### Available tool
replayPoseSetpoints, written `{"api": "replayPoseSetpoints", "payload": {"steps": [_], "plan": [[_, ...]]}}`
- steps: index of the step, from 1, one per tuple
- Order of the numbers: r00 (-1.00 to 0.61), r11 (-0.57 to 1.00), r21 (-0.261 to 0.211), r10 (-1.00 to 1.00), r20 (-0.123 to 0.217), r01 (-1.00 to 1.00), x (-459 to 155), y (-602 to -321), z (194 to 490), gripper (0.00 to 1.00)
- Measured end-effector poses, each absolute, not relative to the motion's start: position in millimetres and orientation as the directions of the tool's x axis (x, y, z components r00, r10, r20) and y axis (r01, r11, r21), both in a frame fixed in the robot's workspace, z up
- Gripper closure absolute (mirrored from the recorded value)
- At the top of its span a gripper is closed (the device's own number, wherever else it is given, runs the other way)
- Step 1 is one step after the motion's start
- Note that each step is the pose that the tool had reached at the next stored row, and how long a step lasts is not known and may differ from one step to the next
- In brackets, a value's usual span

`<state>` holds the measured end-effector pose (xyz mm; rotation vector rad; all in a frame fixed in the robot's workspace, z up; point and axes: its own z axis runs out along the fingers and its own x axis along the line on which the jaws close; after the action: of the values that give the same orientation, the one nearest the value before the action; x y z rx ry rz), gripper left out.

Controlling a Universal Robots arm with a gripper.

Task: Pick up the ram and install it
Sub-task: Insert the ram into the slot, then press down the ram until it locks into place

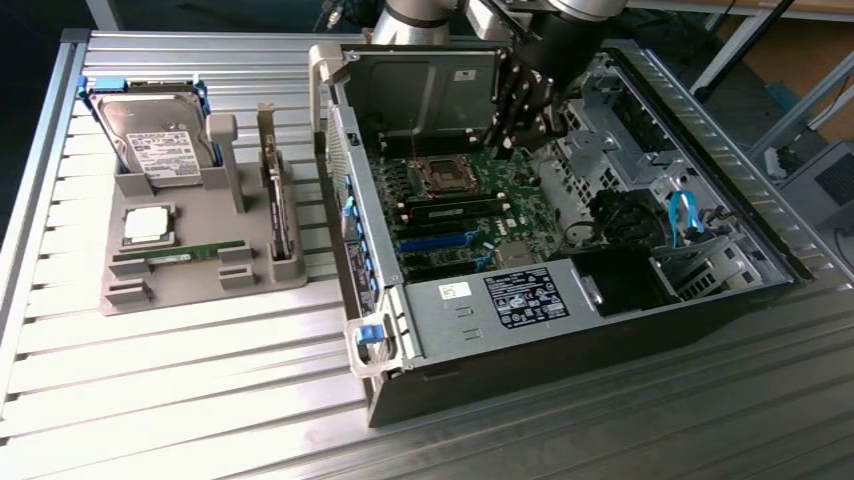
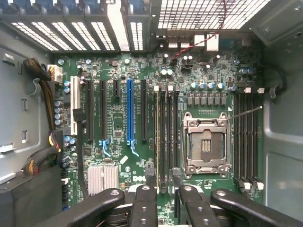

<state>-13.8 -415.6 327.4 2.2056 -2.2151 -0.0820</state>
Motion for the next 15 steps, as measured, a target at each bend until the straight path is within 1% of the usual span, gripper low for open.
{"api": "replayPoseSetpoints", "payload": {"steps": [10, 15], "plan": [[-0.004, 0.004, 0.023, -1.000, -0.027, -1.000, -17.5, -415.5, 327.8, 0.75], [-0.004, 0.004, 0.023, -1.000, -0.027, -1.000, -17.5, -415.5, 327.9, 0.75]]}}
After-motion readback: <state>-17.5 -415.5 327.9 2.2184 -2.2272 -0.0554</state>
